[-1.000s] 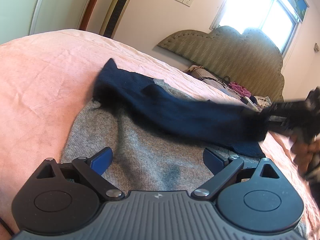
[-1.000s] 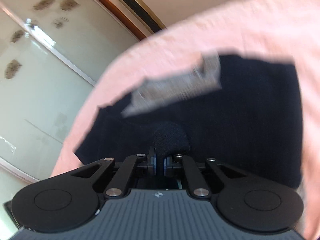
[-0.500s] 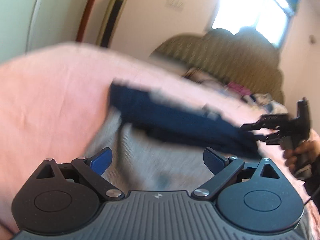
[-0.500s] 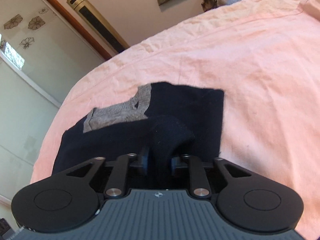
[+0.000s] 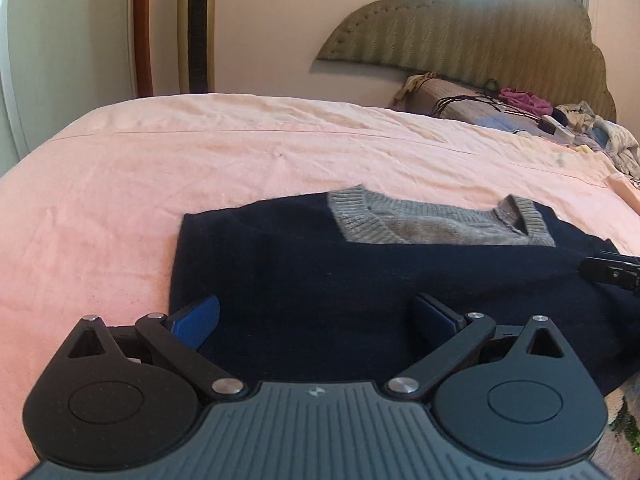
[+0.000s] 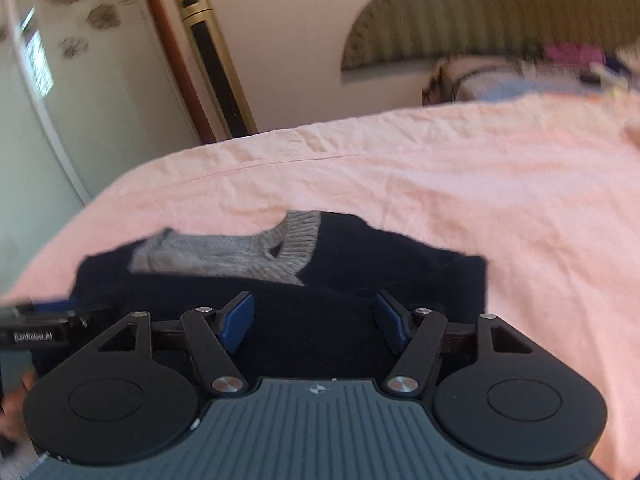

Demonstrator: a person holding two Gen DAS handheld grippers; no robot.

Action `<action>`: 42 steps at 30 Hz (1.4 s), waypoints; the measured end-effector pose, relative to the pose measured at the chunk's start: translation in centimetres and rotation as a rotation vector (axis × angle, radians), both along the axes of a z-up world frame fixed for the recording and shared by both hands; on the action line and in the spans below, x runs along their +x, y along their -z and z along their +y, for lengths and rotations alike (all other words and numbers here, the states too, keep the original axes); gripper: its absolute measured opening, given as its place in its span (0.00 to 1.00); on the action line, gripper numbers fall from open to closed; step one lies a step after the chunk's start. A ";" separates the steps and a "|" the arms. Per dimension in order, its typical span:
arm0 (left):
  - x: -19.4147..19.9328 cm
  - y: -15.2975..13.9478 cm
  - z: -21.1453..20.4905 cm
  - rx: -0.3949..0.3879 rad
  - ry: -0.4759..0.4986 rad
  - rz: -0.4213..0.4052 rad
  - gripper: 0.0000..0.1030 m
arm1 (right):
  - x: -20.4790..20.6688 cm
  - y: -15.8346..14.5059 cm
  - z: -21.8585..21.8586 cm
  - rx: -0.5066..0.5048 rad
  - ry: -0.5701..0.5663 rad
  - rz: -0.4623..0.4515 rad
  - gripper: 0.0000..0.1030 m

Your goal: Fold small clothes

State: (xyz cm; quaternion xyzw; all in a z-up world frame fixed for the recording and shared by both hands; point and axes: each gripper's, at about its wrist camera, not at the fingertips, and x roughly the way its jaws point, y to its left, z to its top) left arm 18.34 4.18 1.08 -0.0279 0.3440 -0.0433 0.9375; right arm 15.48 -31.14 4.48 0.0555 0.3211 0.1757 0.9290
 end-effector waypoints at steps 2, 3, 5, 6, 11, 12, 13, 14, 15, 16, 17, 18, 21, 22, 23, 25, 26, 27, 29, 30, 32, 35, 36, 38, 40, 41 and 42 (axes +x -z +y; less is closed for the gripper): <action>0.2 -0.1 -0.5 0.042 0.007 0.007 1.00 | 0.3 0.1 -1.4 0.077 0.011 0.010 0.61; 0.0 -0.1 -0.8 0.064 0.008 0.008 1.00 | 0.6 0.1 -1.9 0.106 0.020 0.020 0.61; -0.9 -0.6 -1.1 0.103 -0.020 0.001 1.00 | 0.6 -0.4 -1.4 0.069 0.045 0.028 0.59; -1.8 -1.0 -1.2 0.115 -0.034 -0.004 1.00 | 0.0 -1.0 -1.2 0.041 0.082 0.037 0.60; -6.2 -0.6 -1.9 0.178 0.060 -0.050 1.00 | -4.6 -2.1 0.1 0.057 -0.024 0.048 0.96; -6.3 -0.8 -1.2 0.146 0.049 -0.049 1.00 | -4.6 -1.3 0.5 0.004 -0.032 0.072 0.96; -6.4 -1.2 -0.4 0.137 0.010 -0.035 1.00 | -4.7 -0.6 0.7 -0.073 -0.017 0.066 0.95; -6.9 -1.7 0.4 0.137 -0.030 -0.024 1.00 | -5.1 -0.3 0.6 -0.124 0.000 0.048 0.86; -7.8 -2.4 1.4 0.119 -0.041 -0.021 1.00 | -5.6 -0.8 0.4 -0.123 0.015 0.045 0.84; -9.2 -3.0 2.6 0.080 -0.038 -0.019 1.00 | -6.3 -1.5 0.1 -0.102 0.044 0.068 0.84; -10.9 -3.4 3.9 0.032 -0.028 -0.017 1.00 | -7.5 -2.4 -0.3 -0.050 0.059 0.085 0.85; -12.7 -3.7 5.3 -0.018 -0.020 -0.010 1.00 | -9.2 -3.3 -1.0 0.036 0.035 0.087 0.85; -18.1 -3.0 9.3 -0.138 -0.031 0.038 1.00 | -14.3 -3.8 -2.9 0.252 -0.040 0.136 0.89; -19.5 -2.4 10.4 -0.181 -0.051 0.063 1.00 | -15.7 -3.5 -3.6 0.274 -0.038 0.167 0.88; -20.7 -1.8 11.5 -0.238 -0.067 0.089 1.00 | -17.0 -3.1 -4.3 0.285 -0.024 0.193 0.87; -22.9 -1.4 12.4 -0.301 -0.050 0.046 1.00 | -19.1 -2.1 -5.9 0.287 0.028 0.227 0.82; -23.2 -1.4 12.6 -0.325 -0.044 0.049 1.00 | -20.0 -1.9 -6.8 0.292 0.053 0.210 0.72; -23.3 -1.5 12.7 -0.350 -0.041 0.058 1.00 | -20.6 -1.9 -7.8 0.315 0.080 0.204 0.71; -22.7 -1.5 12.5 -0.415 -0.003 0.084 0.98 | -21.0 -2.0 -9.5 0.368 0.147 0.216 0.72; -22.3 -1.5 12.3 -0.427 0.004 0.094 0.98 | -21.1 -2.2 -9.9 0.359 0.184 0.221 0.72; -21.5 -1.5 11.6 -0.426 0.015 0.099 0.98 | -21.0 -2.5 -10.4 0.344 0.211 0.209 0.72; -20.8 -1.4 10.9 -0.456 0.026 0.111 0.72 | -20.1 -1.8 -10.8 0.398 0.175 0.288 0.74; -20.5 -1.2 10.9 -0.476 0.027 0.132 0.55 | -19.8 -1.4 -10.7 0.406 0.170 0.304 0.74; -20.0 -0.3 11.4 -0.529 0.000 0.180 0.26 | -19.6 -1.2 -10.5 0.423 0.135 0.312 0.74; -19.9 0.1 12.1 -0.584 -0.013 0.190 0.26 | -19.0 -1.0 -10.4 0.459 0.095 0.338 0.74; -19.8 0.1 12.3 -0.596 -0.014 0.195 0.26 | -18.8 -1.0 -10.3 0.466 0.085 0.339 0.74; -19.8 0.1 12.2 -0.593 -0.013 0.197 0.26 | -18.5 -1.0 -10.3 0.473 0.078 0.339 0.74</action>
